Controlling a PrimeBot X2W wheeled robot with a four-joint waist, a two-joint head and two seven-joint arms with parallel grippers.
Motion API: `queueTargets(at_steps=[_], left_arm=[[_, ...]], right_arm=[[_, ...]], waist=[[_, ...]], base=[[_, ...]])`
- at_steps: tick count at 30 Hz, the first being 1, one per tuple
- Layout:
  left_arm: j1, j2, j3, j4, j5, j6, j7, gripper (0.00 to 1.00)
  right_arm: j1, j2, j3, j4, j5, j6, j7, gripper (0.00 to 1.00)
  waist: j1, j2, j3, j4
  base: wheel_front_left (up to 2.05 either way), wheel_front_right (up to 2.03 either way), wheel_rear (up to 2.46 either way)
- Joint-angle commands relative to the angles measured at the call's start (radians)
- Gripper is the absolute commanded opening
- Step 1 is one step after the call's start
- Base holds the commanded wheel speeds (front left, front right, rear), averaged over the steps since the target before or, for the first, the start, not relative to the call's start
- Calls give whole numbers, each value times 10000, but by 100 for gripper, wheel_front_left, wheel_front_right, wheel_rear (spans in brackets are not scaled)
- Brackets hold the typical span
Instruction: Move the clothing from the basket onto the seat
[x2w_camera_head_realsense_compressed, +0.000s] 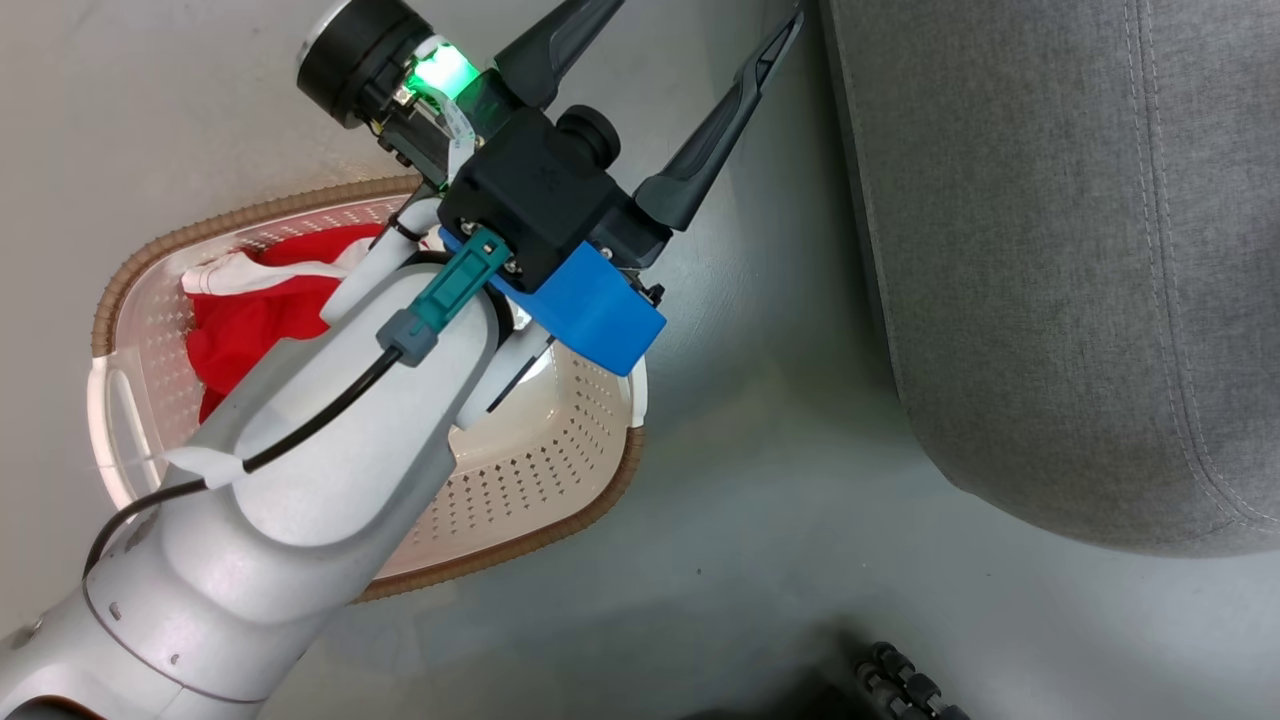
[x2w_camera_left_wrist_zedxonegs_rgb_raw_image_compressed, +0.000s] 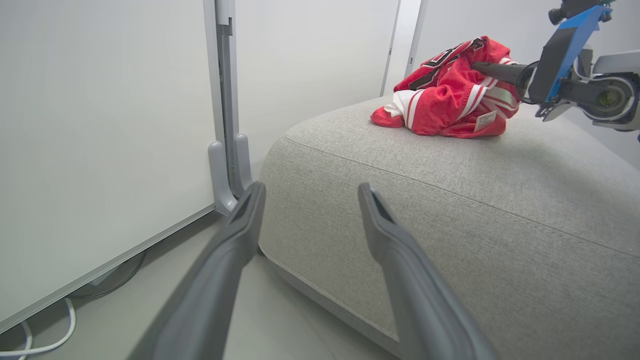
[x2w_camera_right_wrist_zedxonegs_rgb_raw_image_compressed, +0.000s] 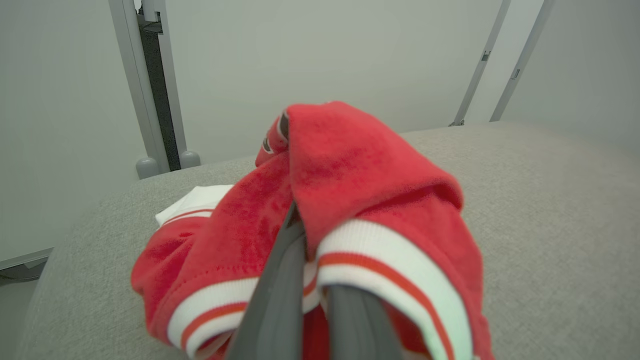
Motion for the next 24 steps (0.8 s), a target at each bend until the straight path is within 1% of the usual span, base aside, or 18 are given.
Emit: queueTargets(at_steps=[1,2,3,4,11,16,18,22,23,24], left_arm=[[11,-12,-17,25,-37,29,-70,100],[23,-15,-24,43,-55,37,-91,100],[32,-9,-24,62,-68,46,-102,100],[54,-2,-26,86,-84,57,-145,100],[448,-44,35,366,-267,175,-485,100],[1020,-95,181,661,-492,334,-768,100],[1308,-97,273,787,-606,401,-841,100],[1954,-109,675,937,-797,730,-932,100],[2300,-140,952,873,-866,872,-943,100],[2493,-149,1084,817,-873,900,-945,100]], right_arm=[[229,121,29,47,138,5,-39,0],[327,149,56,27,166,5,-39,0],[419,181,63,-40,183,5,-40,22],[500,243,21,-122,221,5,-40,100],[1687,733,42,-890,142,5,-39,100],[2959,1151,346,-1526,-111,5,-39,100],[3386,1277,618,-1813,-275,5,-39,100],[4113,1504,969,-2582,-403,4,-40,100],[4487,1639,1243,-3010,-522,5,-39,100],[4660,1717,1362,-3223,-574,5,-37,100]], waist=[[-1,0,-47,1],[-1,0,-83,2],[-1,0,-124,0],[-1,0,-182,-5],[-1,0,-1049,-36],[-1,0,-2003,-57],[-1,0,-2389,-56],[-1,0,-3153,44],[-1,0,-3498,154],[-1,0,-3686,226]], base=[[0,0,0],[0,0,0],[0,0,0],[0,0,0],[0,0,0],[0,0,0],[0,0,0],[0,0,0],[0,0,0],[0,0,0]])
